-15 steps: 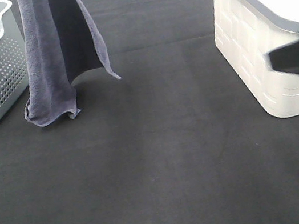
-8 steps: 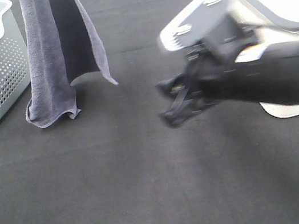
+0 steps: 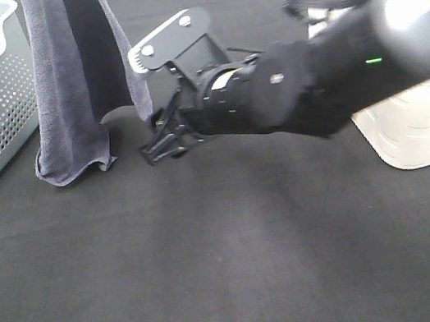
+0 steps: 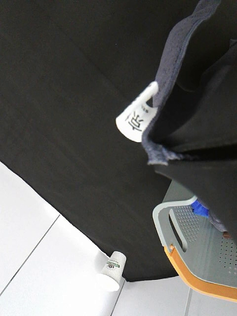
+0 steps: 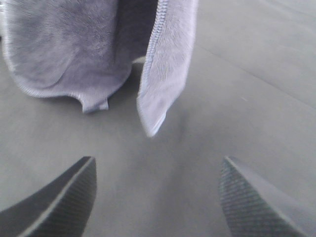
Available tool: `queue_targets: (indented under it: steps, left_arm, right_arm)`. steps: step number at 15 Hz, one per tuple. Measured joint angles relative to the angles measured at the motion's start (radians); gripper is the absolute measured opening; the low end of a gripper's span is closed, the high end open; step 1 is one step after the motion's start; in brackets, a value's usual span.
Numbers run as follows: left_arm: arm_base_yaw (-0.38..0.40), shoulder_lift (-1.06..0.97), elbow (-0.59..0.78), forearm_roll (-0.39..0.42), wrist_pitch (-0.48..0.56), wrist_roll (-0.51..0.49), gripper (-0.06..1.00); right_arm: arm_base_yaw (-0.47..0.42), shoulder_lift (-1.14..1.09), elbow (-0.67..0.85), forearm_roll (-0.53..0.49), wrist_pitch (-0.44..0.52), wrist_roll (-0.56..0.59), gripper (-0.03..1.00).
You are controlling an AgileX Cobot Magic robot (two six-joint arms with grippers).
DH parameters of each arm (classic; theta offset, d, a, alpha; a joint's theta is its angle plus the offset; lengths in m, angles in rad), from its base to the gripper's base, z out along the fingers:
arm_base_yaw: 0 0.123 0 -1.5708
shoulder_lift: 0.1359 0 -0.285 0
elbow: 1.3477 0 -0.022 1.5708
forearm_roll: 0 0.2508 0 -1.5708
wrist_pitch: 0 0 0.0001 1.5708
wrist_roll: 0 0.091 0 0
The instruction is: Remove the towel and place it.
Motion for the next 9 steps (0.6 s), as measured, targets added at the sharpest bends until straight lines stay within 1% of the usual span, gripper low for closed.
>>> queue_targets:
  steps: [2, 6, 9]
  left_arm:
    - [0.000, 0.000, 0.000, 0.000, 0.001, 0.000, 0.00]
    - [0.000, 0.000, 0.000, 0.000, 0.002, 0.000, 0.00]
    - [0.000, 0.000, 0.000, 0.000, 0.002, 0.003, 0.00]
  right_arm:
    - [-0.011, 0.075, -0.085, 0.009, 0.004, 0.001, 0.70]
    - [-0.026, 0.167, -0.225, 0.006, 0.071, 0.002, 0.70]
    - [-0.026, 0.235, -0.302, 0.005, 0.074, 0.020, 0.70]
